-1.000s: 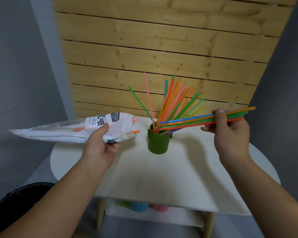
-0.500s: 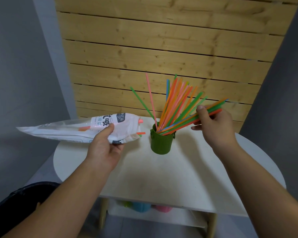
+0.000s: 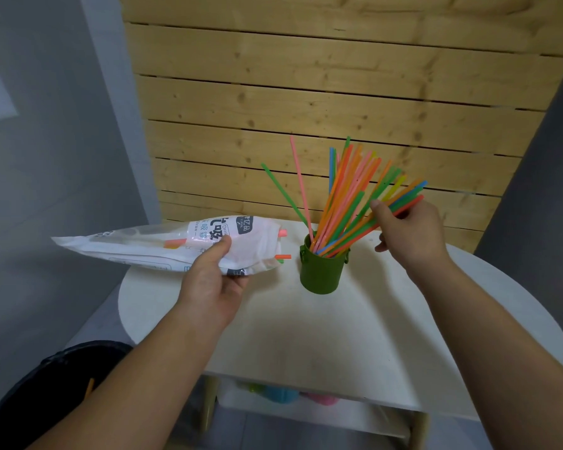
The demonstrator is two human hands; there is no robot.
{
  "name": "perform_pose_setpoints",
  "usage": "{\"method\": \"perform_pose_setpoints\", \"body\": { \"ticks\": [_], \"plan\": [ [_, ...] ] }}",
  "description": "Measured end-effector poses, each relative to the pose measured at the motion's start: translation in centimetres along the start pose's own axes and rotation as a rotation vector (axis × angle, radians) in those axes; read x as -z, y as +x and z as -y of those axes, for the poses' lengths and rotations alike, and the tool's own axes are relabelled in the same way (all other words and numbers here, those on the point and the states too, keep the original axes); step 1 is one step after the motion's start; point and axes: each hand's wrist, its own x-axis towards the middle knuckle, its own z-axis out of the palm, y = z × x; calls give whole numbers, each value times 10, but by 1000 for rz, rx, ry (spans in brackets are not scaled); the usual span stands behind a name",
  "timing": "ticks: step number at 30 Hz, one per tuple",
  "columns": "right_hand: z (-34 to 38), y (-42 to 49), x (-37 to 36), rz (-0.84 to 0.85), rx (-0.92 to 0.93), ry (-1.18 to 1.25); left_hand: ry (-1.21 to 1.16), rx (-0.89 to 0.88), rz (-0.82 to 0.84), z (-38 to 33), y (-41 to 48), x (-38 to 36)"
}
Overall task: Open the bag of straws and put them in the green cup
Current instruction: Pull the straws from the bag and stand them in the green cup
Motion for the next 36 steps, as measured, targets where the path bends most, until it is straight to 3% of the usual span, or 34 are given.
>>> {"method": "perform_pose_setpoints", "body": {
  "ticks": [5, 21, 31, 36],
  "plan": [
    [-2, -5, -7, 41, -19, 92, -13, 5, 6, 3, -2, -3],
    [-6, 0, -21, 158, 6, -45, 7, 21, 6, 8, -6, -8],
    [-16, -1, -20, 98, -98, 59, 20, 32, 10, 7, -5, -7],
    [-20, -4, -19, 165, -155, 126, 23, 29, 11, 6, -6, -7]
  ]
}}
